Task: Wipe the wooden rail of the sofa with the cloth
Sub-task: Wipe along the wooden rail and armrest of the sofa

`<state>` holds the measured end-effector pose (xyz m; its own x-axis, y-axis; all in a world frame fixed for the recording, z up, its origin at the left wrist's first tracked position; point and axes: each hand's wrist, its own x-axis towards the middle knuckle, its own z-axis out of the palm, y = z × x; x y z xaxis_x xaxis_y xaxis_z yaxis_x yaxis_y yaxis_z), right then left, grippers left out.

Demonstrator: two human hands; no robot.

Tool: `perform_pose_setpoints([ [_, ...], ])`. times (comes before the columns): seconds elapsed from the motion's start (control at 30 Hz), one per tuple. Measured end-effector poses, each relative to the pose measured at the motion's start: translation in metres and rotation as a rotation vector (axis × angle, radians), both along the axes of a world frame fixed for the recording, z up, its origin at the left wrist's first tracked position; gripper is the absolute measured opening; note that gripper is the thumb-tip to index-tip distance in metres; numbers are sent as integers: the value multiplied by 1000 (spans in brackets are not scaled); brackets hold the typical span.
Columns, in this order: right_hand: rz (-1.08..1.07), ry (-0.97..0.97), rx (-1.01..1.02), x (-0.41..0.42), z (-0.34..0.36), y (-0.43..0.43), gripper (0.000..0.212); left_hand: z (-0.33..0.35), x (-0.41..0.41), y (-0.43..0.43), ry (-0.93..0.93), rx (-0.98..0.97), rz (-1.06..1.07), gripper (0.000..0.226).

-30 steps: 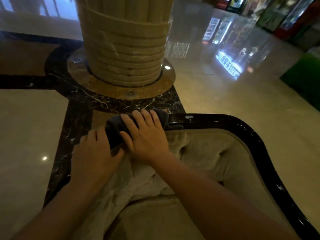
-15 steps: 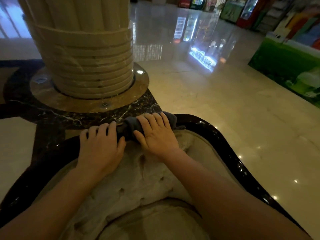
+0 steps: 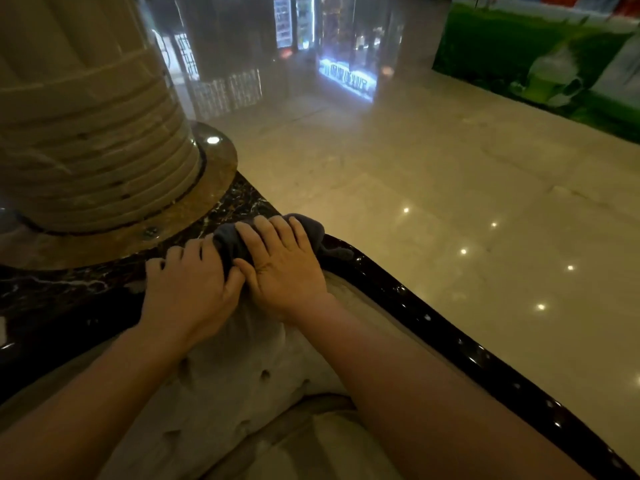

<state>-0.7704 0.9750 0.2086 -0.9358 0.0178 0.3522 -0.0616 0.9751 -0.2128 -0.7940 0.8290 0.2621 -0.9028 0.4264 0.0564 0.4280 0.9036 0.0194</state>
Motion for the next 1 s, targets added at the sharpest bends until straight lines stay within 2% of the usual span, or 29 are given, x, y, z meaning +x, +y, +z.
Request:
perform_pose_setpoints([
  [0.17, -204, 40, -87, 24, -25, 32, 59, -12, -7, 34, 40, -93, -85, 73],
  [0.37, -382, -10, -189, 65, -56, 58, 62, -15, -18, 65, 121, -258, -184, 81],
  [0.47, -528, -95, -229, 113, -84, 88, 65, -22, -15, 106, 156, -356, -359, 77],
  [0.67, -637, -136, -231, 165, -105, 102, 65, -60, 41, 192, 71, -438, -613, 59],
  [0.83, -740, -181, -258, 224, -123, 117, 63, -83, 84, 238, -55, -428, -646, 41],
  [1.0, -826, -255, -233, 269, -115, 126, 62, -93, 130, 265, -124, -346, -707, 38],
])
